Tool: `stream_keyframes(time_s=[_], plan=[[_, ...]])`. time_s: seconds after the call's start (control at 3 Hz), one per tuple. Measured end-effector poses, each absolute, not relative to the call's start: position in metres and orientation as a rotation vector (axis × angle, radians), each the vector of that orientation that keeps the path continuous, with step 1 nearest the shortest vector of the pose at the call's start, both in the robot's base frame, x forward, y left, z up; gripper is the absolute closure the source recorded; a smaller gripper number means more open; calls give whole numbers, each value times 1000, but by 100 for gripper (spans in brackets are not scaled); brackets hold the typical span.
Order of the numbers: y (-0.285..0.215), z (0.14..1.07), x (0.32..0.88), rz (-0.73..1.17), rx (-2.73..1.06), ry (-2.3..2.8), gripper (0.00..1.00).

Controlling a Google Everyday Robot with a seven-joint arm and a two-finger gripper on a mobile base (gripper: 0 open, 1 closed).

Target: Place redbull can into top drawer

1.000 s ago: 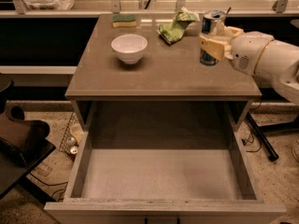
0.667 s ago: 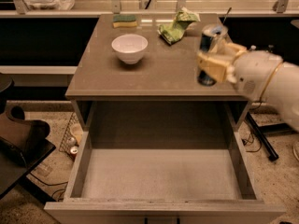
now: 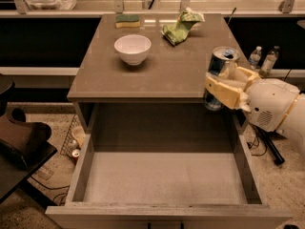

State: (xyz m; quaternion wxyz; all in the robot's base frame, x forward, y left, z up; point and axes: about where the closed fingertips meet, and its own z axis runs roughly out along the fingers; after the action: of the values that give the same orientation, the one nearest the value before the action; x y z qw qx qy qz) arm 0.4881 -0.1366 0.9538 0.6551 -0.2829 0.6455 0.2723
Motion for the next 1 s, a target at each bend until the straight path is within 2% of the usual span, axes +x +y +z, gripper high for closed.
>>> stream_keyframes(time_s=[0.33,0.67,1.0], plan=[[-112,935,487,692,-702,1443,100],[-64,900,487,814,-845,1386,100],[9,835,472,963,-995,1335,100]])
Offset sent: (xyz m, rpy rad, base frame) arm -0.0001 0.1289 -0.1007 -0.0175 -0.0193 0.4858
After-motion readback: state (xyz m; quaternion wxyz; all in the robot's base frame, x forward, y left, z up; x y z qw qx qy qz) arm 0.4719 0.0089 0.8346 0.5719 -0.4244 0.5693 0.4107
